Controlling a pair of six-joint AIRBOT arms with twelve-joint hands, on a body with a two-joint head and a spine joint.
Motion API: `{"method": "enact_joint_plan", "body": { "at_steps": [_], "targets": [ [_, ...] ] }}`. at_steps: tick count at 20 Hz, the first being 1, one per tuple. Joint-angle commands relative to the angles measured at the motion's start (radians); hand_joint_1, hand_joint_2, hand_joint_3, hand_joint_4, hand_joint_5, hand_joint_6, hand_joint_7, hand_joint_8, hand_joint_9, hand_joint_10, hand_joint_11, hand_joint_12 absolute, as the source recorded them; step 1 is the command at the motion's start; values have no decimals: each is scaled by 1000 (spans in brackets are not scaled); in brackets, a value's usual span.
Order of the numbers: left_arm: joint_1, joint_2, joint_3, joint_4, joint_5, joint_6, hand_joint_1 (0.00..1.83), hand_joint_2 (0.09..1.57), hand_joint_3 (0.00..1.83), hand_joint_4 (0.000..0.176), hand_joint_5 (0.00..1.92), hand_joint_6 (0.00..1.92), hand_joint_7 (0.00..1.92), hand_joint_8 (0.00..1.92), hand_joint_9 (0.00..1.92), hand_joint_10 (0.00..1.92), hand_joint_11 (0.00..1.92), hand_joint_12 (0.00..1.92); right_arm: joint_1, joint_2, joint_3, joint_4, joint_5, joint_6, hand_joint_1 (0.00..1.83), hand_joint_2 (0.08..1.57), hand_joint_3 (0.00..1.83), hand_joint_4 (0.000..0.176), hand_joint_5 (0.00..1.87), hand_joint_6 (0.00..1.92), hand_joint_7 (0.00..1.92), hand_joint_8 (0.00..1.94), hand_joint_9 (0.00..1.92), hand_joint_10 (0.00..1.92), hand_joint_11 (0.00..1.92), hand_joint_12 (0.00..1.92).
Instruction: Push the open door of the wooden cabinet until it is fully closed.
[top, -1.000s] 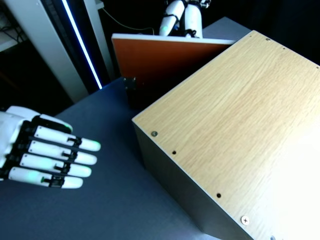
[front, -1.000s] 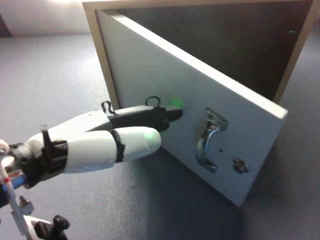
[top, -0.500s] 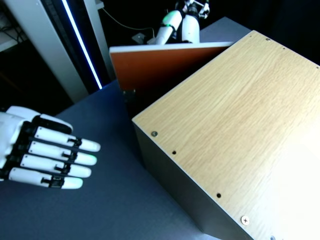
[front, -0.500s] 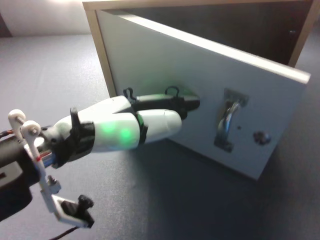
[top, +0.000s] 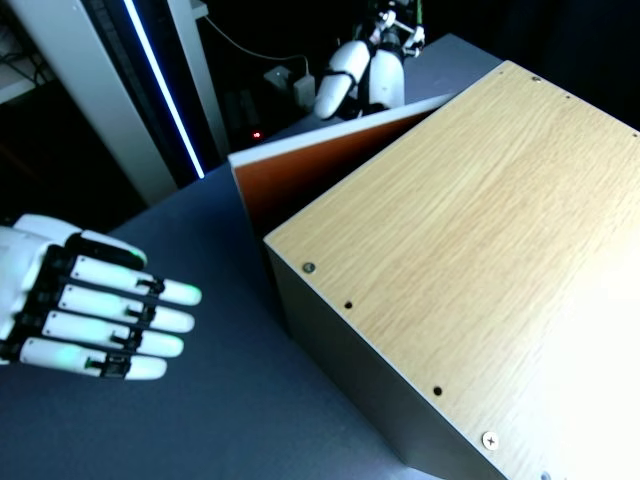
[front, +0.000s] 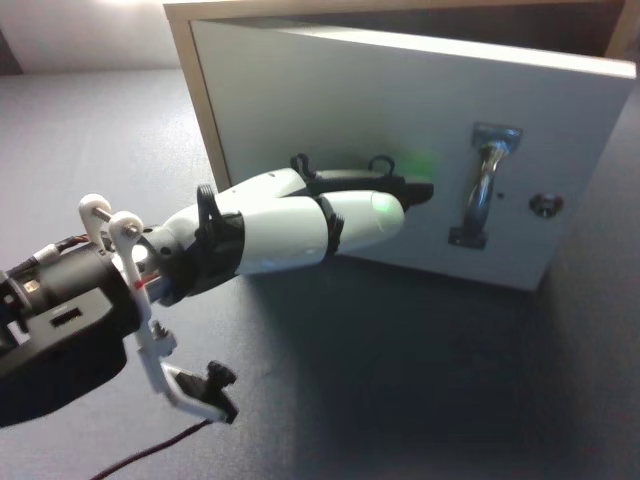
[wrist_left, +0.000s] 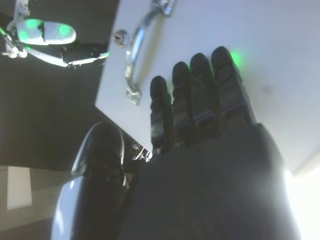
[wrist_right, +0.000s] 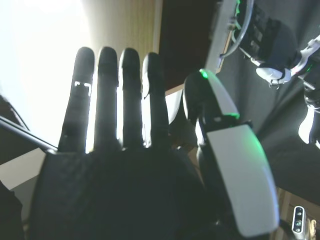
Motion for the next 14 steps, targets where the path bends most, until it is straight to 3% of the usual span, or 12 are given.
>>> {"method": "enact_joint_plan", "body": {
  "at_steps": [1, 2, 4, 5, 8, 11, 12, 14],
  "targets": [
    [-17, -8, 7, -7, -116, -5, 0, 1445, 1, 120, 307, 1, 301, 1, 274, 11, 206, 150, 1, 0, 6, 30, 122, 7, 548, 1449, 3, 0, 508, 0, 509, 1, 428, 0, 124, 747],
    [-24, -18, 18, -14, -111, -5, 0, 1446, 1, 127, 292, 0, 288, 0, 275, 9, 224, 163, 1, -1, 7, 30, 122, 7, 584, 1448, 0, 0, 510, 1, 511, 1, 422, 0, 104, 748],
    [-39, -43, 45, -29, -99, -5, 0, 1474, 3, 70, 342, 4, 323, 2, 296, 4, 207, 172, 1, -4, 8, 30, 122, 7, 585, 1443, 0, 0, 519, 0, 517, 1, 417, 1, 84, 790],
    [-43, -50, 55, -38, -97, -5, 0, 1484, 6, 57, 346, 2, 332, 3, 307, 6, 206, 175, 1, -4, 8, 30, 122, 7, 567, 1440, 0, 0, 524, 1, 520, 1, 421, 2, 88, 800],
    [-46, -57, 73, -75, -108, -5, 25, 1496, 3, 48, 364, 3, 351, 4, 309, 2, 196, 190, 1, -4, 8, 30, 122, 8, 539, 1439, 1, 0, 535, 3, 523, 2, 435, 5, 102, 817],
    [-46, -56, 77, -86, -120, -5, 0, 1461, 1, 86, 335, 1, 346, 4, 316, 4, 25, 541, 1, -4, 8, 30, 122, 10, 540, 1445, 0, 0, 522, 0, 509, 3, 422, 0, 57, 879],
    [-50, -57, 81, -86, -120, -5, 0, 1440, 0, 107, 300, 0, 339, 0, 317, 0, 2, 554, 1, -4, 8, 30, 122, 10, 536, 1440, 0, 0, 527, 2, 518, 5, 430, 3, 71, 882],
    [-68, -63, 94, -89, -115, -5, 0, 1422, 0, 110, 321, 8, 328, 2, 303, 5, 1, 488, 1, -4, 8, 30, 122, 14, 550, 1448, 0, 0, 513, 1, 502, 1, 423, 0, 105, 775]
  ]
}}
